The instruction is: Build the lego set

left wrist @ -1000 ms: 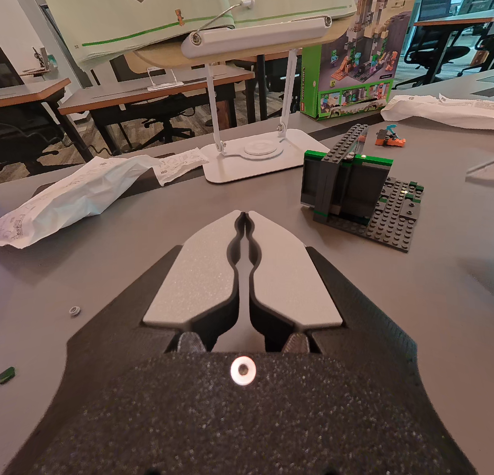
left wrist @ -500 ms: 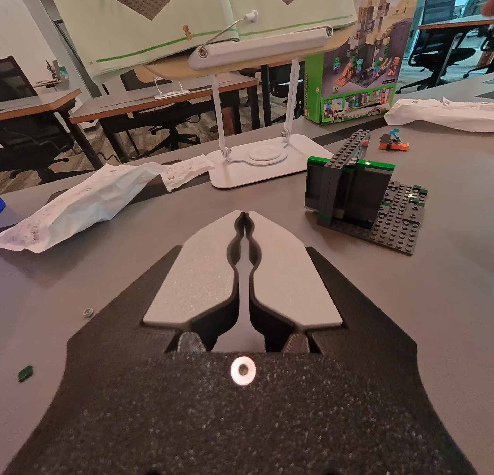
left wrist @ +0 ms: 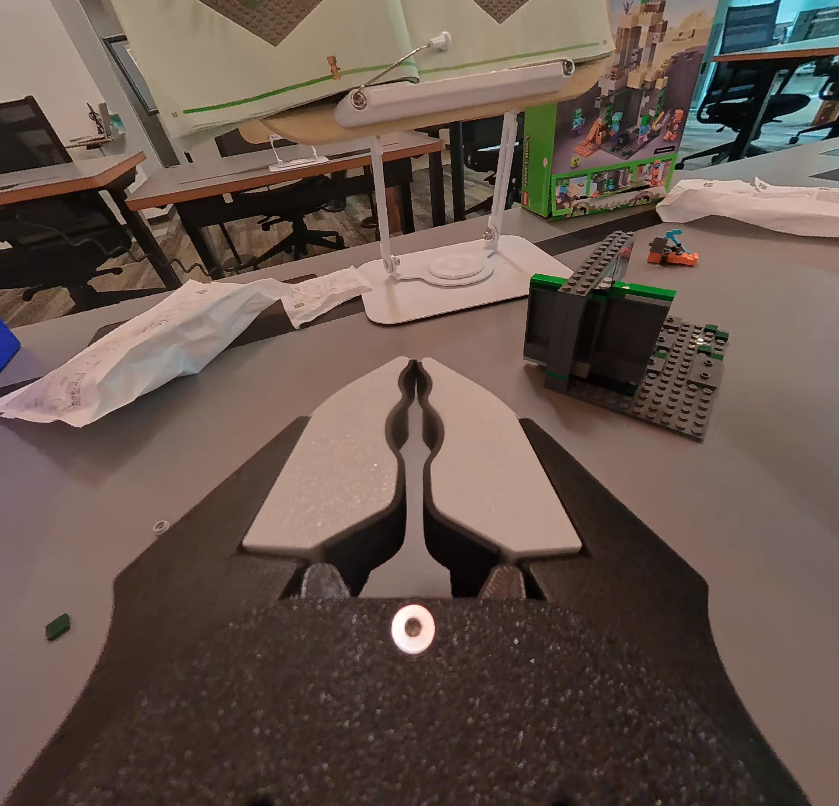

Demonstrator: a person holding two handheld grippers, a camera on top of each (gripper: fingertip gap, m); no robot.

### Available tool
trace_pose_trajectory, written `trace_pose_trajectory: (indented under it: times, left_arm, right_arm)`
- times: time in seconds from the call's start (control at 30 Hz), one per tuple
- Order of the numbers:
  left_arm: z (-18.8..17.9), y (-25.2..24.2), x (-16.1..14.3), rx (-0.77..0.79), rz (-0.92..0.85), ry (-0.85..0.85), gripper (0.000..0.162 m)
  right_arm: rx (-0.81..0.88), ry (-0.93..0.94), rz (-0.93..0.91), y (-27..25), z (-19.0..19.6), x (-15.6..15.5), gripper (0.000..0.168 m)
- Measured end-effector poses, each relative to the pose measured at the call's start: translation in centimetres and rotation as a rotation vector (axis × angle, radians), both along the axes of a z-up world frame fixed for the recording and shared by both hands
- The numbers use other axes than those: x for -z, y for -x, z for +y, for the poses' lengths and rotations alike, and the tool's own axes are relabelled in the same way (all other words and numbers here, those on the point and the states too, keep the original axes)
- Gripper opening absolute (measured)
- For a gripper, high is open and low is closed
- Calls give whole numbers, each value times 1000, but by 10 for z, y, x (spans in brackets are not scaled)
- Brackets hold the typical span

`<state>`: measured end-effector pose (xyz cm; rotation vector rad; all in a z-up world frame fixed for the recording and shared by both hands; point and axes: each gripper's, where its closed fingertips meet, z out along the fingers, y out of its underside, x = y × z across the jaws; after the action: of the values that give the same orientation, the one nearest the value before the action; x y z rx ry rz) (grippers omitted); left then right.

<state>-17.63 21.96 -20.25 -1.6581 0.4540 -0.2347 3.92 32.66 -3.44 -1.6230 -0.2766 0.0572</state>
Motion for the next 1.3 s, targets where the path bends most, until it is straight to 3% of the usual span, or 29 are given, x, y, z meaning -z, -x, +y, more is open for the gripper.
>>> trace_pose_trajectory:
  times: [0.27,0.43,0.6,0.73,0.93,1.23,1.3]
  left_arm:
    - [2,-7,-7,37,-4,0,0]
    - [27,-27,-52,75,33,-64,0]
    - [72,-55,-107,120,82,-127,14]
    - [119,-81,-126,182,215,-105,30]
    - [179,-105,-118,246,523,-71,23]
    - [220,-114,-90,236,784,-9,13]
    - [224,-113,-91,211,795,-23,3]
  right_arm:
    - [-29,-21,-9,-3,3,4,0]
    - [-68,-29,-42,-9,11,14,7]
    - [-107,-2,-76,-21,18,35,14]
    - [-127,22,-131,-33,26,51,17]
    - [-146,42,-191,-49,39,65,17]
    - [-188,32,-294,-58,61,65,17]
    - [-207,29,-303,-57,66,62,17]
